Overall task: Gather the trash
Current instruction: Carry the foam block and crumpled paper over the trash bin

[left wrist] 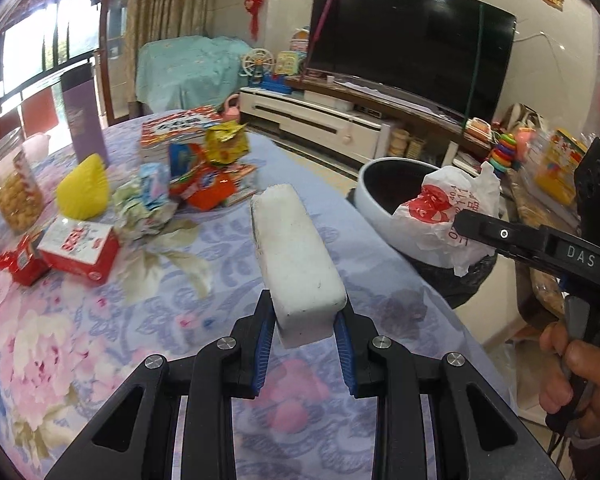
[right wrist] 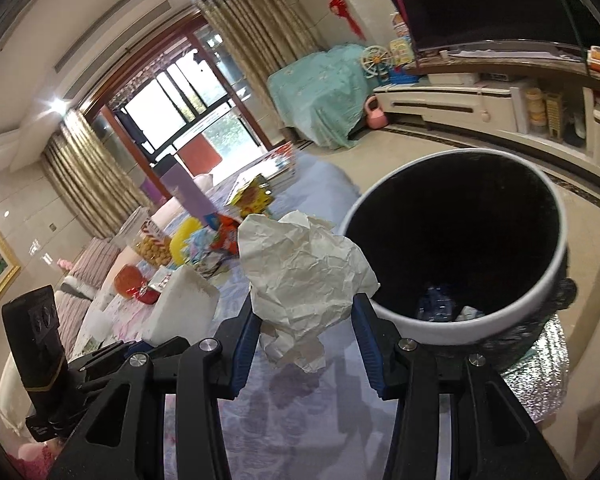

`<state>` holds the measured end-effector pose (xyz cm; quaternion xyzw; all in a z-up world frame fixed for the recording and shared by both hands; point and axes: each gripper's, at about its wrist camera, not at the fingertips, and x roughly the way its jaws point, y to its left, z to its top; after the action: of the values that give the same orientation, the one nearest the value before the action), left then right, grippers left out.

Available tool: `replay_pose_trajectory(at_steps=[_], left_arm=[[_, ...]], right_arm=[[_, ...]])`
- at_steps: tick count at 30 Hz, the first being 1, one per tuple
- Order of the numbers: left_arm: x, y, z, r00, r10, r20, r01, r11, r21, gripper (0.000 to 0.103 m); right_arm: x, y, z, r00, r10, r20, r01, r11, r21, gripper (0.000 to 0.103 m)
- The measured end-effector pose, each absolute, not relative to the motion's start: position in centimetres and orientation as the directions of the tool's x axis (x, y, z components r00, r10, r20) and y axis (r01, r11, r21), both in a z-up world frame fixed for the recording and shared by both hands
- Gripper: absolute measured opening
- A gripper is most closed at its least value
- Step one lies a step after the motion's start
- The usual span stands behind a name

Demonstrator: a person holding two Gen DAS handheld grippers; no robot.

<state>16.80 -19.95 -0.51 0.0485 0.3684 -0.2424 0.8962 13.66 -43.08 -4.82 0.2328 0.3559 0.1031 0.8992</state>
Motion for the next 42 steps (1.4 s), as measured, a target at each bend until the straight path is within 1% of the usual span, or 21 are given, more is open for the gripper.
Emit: replay_pose_trajectory(at_steps=[12, 23, 42], left_arm=[[17.9, -24.9, -0.2, 0.584, -0.451, -0.675, 0.556, 0.828, -0.072, 0.028], [19.8, -28.4, -0.6, 0.553, -0.48, -0.681, 0.604, 0.794, -0.069, 0.028], [23.1, -33.8, -0.6, 0.518, -0.504, -0.691, 0.654, 0.754, -0.06, 0.028]], right_arm=[[12.5, -47.2, -4.7, 0.755, 0.275, -0.595, 0.062, 0.874, 0.482, 0.046], [12.5, -49.8, -4.9, 0.762, 0.227, -0.607, 0.111, 0.876, 0.468, 0.046], [14.4, -51.8, -4.8, 0.748, 0.182, -0.639, 0.144, 0.894, 0.424, 0.046]])
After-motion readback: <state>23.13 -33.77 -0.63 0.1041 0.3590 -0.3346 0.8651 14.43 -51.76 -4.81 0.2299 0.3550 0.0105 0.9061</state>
